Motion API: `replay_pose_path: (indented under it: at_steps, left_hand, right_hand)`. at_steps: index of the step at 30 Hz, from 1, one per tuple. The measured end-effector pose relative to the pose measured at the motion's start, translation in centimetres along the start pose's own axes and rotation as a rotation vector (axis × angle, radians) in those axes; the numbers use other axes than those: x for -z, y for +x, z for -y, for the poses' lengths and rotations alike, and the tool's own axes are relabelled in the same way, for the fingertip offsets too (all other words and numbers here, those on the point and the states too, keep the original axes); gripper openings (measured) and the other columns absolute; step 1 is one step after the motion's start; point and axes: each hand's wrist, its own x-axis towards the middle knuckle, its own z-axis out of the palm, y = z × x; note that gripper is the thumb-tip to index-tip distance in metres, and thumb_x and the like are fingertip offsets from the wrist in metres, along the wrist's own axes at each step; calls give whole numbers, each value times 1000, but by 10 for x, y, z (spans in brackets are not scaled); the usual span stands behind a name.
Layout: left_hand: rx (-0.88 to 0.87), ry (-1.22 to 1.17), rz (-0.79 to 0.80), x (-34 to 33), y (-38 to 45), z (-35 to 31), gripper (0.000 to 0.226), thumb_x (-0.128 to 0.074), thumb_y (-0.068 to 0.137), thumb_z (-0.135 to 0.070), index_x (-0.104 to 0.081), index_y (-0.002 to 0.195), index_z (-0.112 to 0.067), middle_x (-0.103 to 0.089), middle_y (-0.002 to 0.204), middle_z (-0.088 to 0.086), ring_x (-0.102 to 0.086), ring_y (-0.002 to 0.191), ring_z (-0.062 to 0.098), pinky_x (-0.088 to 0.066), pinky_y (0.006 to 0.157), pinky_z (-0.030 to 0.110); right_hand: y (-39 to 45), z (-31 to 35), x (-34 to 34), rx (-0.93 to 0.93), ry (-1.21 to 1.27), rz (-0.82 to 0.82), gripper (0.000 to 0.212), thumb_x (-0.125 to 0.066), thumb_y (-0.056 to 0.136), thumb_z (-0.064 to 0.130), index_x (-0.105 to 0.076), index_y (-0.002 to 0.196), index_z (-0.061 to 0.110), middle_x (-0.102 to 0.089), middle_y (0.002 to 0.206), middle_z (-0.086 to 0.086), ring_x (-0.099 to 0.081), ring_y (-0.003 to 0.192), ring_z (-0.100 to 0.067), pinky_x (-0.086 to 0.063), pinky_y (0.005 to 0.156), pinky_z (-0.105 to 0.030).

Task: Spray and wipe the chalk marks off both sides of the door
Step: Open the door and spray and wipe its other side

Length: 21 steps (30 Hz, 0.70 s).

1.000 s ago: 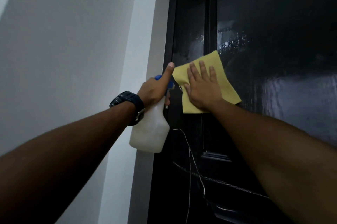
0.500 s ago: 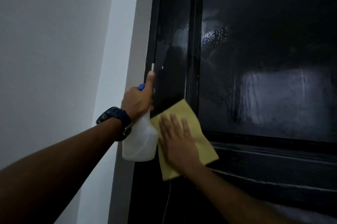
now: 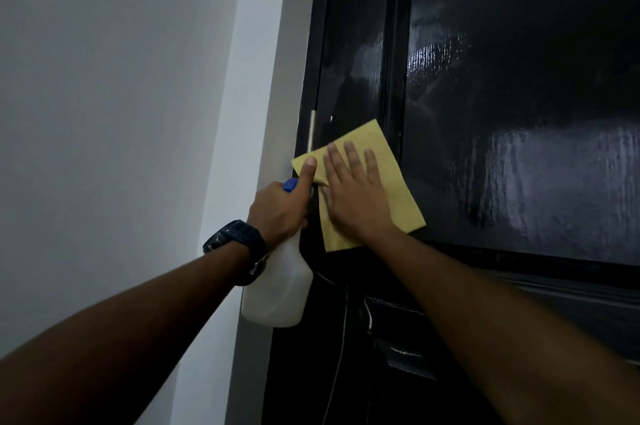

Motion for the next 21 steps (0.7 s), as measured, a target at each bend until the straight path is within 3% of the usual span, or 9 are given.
replay_pose_path:
  at_steps: [5,9,15,18,21]
  left_hand:
    - [13,35,-24,7,10,-2,86,-24,81,-90,-60,64,-14,-72,65,7,-71,67,24,-53,69,33]
    - [-4,116,-45,7,20,9,100,-15,62,-103,-56,62,-12,-72,71,12,-70,73,30,-57,80,42]
    - [0,104,-33,4,19,27,94,-21,74,-96,-64,65,-13,-72,64,5,-70,68,23,-56,79,37]
    - [4,77,-34,3,7,40,97,-20,73,-98,-64,66,-12,-72,65,7,-72,69,25,-57,82,42]
    - [14,42,-51,2,-18,47,84,-26,87,-86,-61,64,-13,-69,62,5,-67,58,12,-50,69,32]
  right_hand:
    - [30,-22,18,145,-19,65,66,-17,104,44,-15,160,8,-9,168,-12,-4,155,-31,-2,122,-53]
    - [119,-43,49,-34,-8,24,65,-21,107,42,-5,160,7,1,169,-11,3,155,-30,0,122,-52]
    - [105,-34,32,-17,-78,-51,68,-17,106,46,-8,160,6,-3,168,-13,2,155,-32,4,122,-53]
    - [80,-23,22,38,-74,-57,69,-16,105,47,-10,159,6,-5,168,-14,0,155,-32,3,123,-54]
    - [34,-4,-1,105,-79,-47,69,-17,104,48,-13,159,6,-7,168,-14,-3,155,-32,-1,124,-54]
